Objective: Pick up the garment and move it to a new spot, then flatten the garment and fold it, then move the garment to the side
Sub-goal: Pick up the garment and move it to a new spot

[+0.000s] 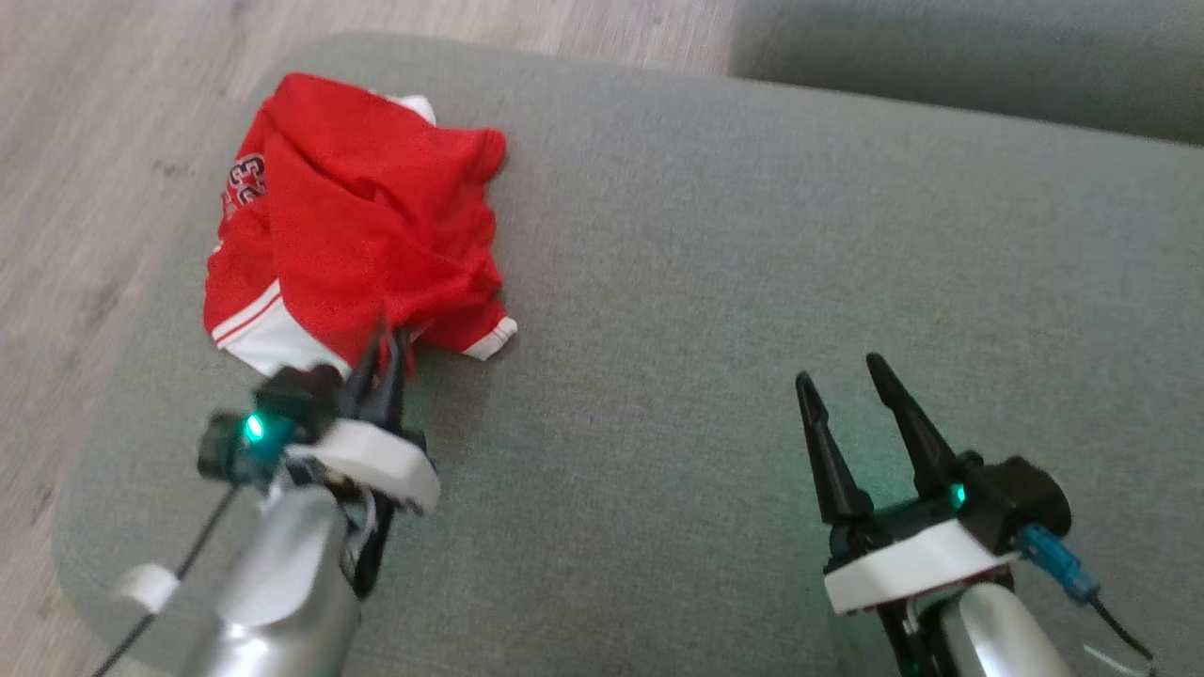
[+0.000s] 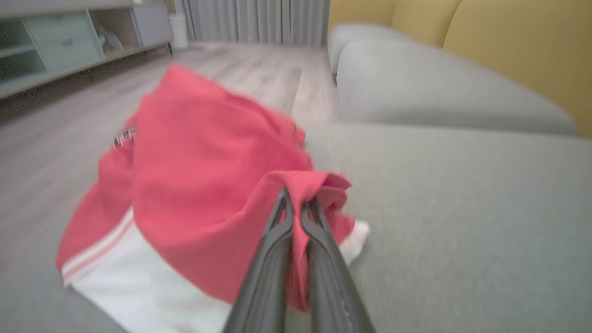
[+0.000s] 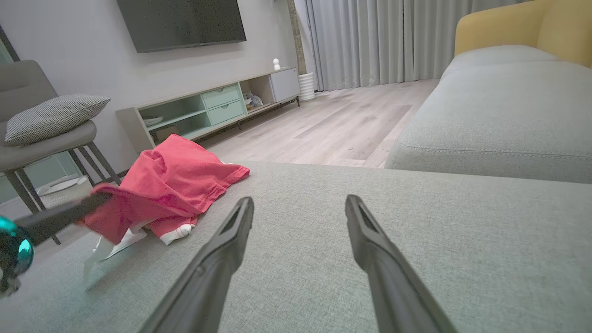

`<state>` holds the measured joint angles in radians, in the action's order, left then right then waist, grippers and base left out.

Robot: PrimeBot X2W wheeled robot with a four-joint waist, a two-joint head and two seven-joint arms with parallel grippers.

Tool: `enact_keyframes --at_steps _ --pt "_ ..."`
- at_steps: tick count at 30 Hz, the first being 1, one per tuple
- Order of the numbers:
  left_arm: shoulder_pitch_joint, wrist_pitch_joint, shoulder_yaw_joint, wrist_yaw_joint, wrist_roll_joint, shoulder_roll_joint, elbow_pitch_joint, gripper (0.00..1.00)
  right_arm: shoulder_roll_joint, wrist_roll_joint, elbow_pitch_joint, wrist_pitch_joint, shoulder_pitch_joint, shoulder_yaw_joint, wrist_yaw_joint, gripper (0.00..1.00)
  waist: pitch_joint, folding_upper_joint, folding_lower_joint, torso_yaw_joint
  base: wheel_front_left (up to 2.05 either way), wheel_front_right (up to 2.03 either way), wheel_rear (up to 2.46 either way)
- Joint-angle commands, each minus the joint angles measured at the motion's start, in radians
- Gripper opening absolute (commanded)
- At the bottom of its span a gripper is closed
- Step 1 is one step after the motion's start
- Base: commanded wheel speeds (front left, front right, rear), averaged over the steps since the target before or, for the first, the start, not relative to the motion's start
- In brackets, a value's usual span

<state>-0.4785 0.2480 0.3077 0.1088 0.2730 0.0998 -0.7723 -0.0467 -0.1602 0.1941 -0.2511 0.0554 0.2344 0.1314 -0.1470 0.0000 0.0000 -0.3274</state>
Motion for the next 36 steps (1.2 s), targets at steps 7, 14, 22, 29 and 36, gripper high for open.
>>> enact_keyframes --at_steps 7,14,22,29,36 --pt "0.078 0.013 -0.144 -0.017 0.004 0.054 0.487 0.0 -0.004 -0.024 -0.029 -0.011 0.0 0.03 -0.001 1.0 0.061 0.0 0.0 0.045 0.0 0.0 0.0" --pt "0.093 0.008 -0.121 -0.004 -0.006 0.061 0.648 0.0 -0.004 -0.04 -0.036 -0.011 0.023 0.041 -0.001 1.0 0.058 0.0 0.0 0.158 0.0 0.0 0.0" --pt "-0.045 -0.074 0.015 0.015 -0.003 0.045 0.693 0.0 -0.004 -0.061 -0.059 -0.011 0.061 0.056 -0.001 1.0 0.012 0.0 0.0 0.348 0.0 0.0 0.0" --pt "-0.242 -0.119 0.157 0.02 0.013 -0.004 0.646 0.0 -0.004 -0.105 -0.078 -0.011 0.101 0.113 -0.001 1.0 -0.035 0.0 0.0 0.535 0.0 0.0 0.0" --pt "-0.412 -0.106 0.238 0.021 0.064 -0.04 0.529 0.0 -0.004 -0.154 -0.098 -0.011 0.129 0.159 -0.001 1.0 -0.09 0.0 0.0 0.703 0.0 0.0 0.0"
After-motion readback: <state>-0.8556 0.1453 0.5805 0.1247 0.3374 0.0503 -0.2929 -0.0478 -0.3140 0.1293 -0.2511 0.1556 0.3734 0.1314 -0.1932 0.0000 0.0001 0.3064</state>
